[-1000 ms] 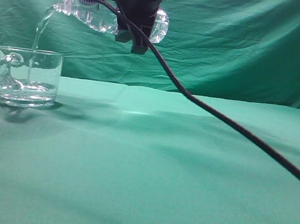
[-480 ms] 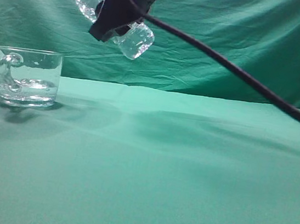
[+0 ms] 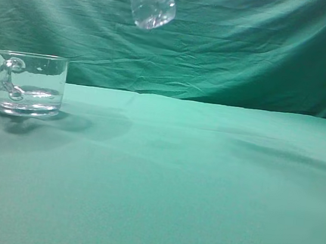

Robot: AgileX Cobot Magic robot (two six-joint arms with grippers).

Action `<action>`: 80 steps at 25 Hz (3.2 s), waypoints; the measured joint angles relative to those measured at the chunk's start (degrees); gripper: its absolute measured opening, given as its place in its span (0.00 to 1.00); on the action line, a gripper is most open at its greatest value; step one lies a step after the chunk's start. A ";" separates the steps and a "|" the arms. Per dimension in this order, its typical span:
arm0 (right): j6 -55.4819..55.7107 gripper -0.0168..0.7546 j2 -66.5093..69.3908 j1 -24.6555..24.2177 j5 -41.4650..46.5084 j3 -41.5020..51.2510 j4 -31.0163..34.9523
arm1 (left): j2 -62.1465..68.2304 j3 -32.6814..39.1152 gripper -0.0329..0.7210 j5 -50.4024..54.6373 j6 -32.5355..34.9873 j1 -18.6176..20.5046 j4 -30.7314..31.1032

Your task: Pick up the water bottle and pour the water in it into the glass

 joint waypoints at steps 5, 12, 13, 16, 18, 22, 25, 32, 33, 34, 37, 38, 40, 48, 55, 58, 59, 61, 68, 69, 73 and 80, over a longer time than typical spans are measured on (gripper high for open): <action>0.87 0.44 -11.72 -1.27 -1.55 11.87 2.56 | 0.00 0.00 0.04 0.00 0.00 0.00 0.00; 8.79 0.44 -24.65 -15.99 -17.44 28.96 3.23 | 0.00 0.00 0.04 0.00 0.00 0.00 0.00; 9.06 0.44 -25.81 -18.95 -20.56 30.87 3.17 | 0.00 0.00 0.04 0.00 0.00 0.00 0.00; 7.58 0.44 -27.40 -26.58 -28.07 34.90 2.32 | 0.00 0.00 0.04 0.00 0.00 0.00 0.00; 3.70 0.44 -27.42 -30.62 -30.69 37.02 2.60 | 0.00 0.00 0.04 0.00 0.00 0.00 0.00; -9.01 0.44 -27.42 -35.26 -33.16 40.55 9.44 | 0.00 0.00 0.04 0.00 0.00 0.00 0.00; -23.12 0.44 -27.30 -37.25 -37.07 42.96 18.49 | 0.00 0.00 0.04 0.00 0.00 0.00 0.00; -41.77 0.44 -18.36 -38.92 -51.70 46.79 33.13 | 0.00 0.00 0.04 0.00 0.00 0.00 0.00; -43.53 0.44 -16.83 -38.92 -53.86 46.79 34.11 | 0.00 0.00 0.04 0.00 0.00 0.00 0.00; -45.50 0.44 -15.02 -38.92 -56.33 46.79 34.91 | 0.00 0.00 0.04 0.00 0.00 0.00 0.00; -48.70 0.44 -9.90 -38.92 -62.93 46.79 38.56 | 0.00 0.00 0.04 0.00 0.00 0.00 0.00; -49.42 0.44 -8.15 -38.92 -64.78 46.79 39.79 | 0.00 0.00 0.04 0.00 0.00 0.00 0.00; -50.62 0.44 -4.77 -38.92 -67.52 46.79 42.00 | 0.00 0.00 0.04 0.00 0.00 0.00 0.00; -59.08 0.44 7.03 -38.92 -75.19 46.67 43.43 | 0.00 0.00 0.04 0.00 0.00 0.00 0.00; -61.60 0.44 8.70 -38.92 -77.72 46.18 43.83 | 0.00 0.00 0.04 0.00 0.00 0.00 0.00; -61.88 0.44 8.80 -38.92 -77.72 46.18 43.83 | 0.00 0.00 0.04 0.00 0.00 0.00 0.00; -61.99 0.44 8.80 -38.92 -77.72 46.18 43.83 | 0.00 0.00 0.04 0.00 0.00 0.00 0.00; -62.09 0.44 8.80 -38.92 -77.72 46.18 43.83 | 0.00 0.00 0.04 0.00 0.00 0.00 0.00; -62.23 0.64 8.80 -38.92 -77.08 46.18 43.73 | 0.00 0.00 0.04 0.00 0.00 0.00 0.00; -62.23 0.72 8.80 -38.92 -76.71 46.18 43.73 | 0.00 0.00 0.04 0.00 0.00 0.00 0.00; -61.41 0.86 8.16 -38.92 -75.92 46.18 43.73 | 0.00 0.00 0.04 0.00 0.00 0.00 0.00; -60.19 0.89 -0.71 -38.92 -75.89 46.18 43.73 | 0.00 0.00 0.04 0.00 0.00 0.00 0.00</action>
